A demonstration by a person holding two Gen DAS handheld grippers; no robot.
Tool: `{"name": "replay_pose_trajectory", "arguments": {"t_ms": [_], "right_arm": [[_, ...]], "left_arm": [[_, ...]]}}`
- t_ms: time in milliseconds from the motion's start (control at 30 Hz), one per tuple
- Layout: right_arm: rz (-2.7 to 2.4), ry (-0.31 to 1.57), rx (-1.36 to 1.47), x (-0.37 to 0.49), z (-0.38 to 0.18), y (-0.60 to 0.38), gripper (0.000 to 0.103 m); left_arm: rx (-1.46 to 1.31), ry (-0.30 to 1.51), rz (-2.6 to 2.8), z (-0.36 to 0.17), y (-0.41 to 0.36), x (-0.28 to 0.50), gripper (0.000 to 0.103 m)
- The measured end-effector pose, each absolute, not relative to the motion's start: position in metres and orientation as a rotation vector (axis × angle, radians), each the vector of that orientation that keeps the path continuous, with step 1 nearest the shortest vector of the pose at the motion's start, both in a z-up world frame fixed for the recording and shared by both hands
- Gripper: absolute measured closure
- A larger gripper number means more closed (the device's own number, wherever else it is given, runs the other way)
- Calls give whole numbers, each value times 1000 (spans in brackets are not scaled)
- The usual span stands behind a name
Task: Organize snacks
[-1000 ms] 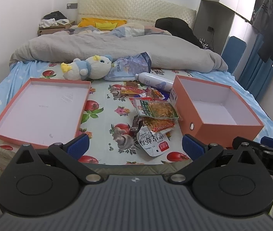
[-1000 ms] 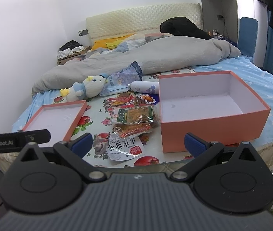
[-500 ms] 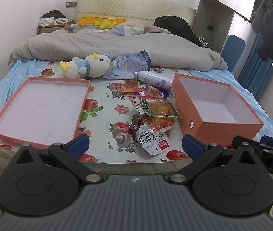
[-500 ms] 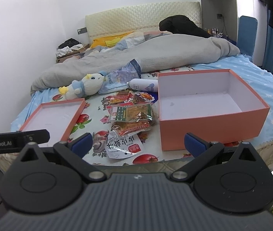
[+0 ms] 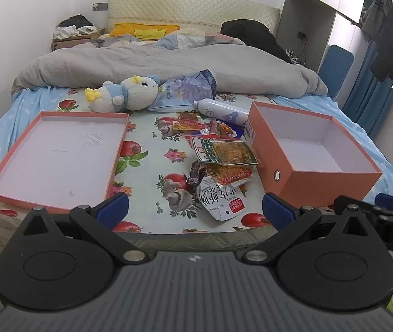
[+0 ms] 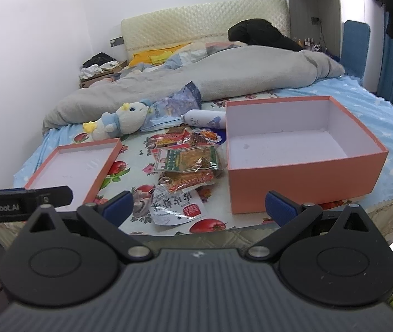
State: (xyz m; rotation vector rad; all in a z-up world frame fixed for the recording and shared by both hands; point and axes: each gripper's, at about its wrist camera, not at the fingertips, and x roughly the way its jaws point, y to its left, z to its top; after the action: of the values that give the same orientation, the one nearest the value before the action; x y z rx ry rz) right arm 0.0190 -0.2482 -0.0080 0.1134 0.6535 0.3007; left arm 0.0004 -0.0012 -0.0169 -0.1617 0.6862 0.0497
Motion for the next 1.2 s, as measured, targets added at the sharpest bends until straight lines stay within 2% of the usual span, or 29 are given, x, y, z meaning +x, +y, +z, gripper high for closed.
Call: {"name": "replay_pose_trajectory", "arguments": {"t_ms": [800, 900, 1133, 1200], "right_arm": [[314, 699, 154, 24, -21, -251, 3], [316, 718, 172, 26, -26, -253, 10], [307, 714, 162, 31, -32, -251, 11], [307, 716, 159, 34, -35, -248, 14]], "left_arm": [[-180, 721, 29, -32, 2, 14, 0], [-184, 728, 28, -35, 5, 18, 0], [-181, 739, 28, -41, 10, 27, 0], [-181, 743, 33, -44, 13, 33, 0]]}}
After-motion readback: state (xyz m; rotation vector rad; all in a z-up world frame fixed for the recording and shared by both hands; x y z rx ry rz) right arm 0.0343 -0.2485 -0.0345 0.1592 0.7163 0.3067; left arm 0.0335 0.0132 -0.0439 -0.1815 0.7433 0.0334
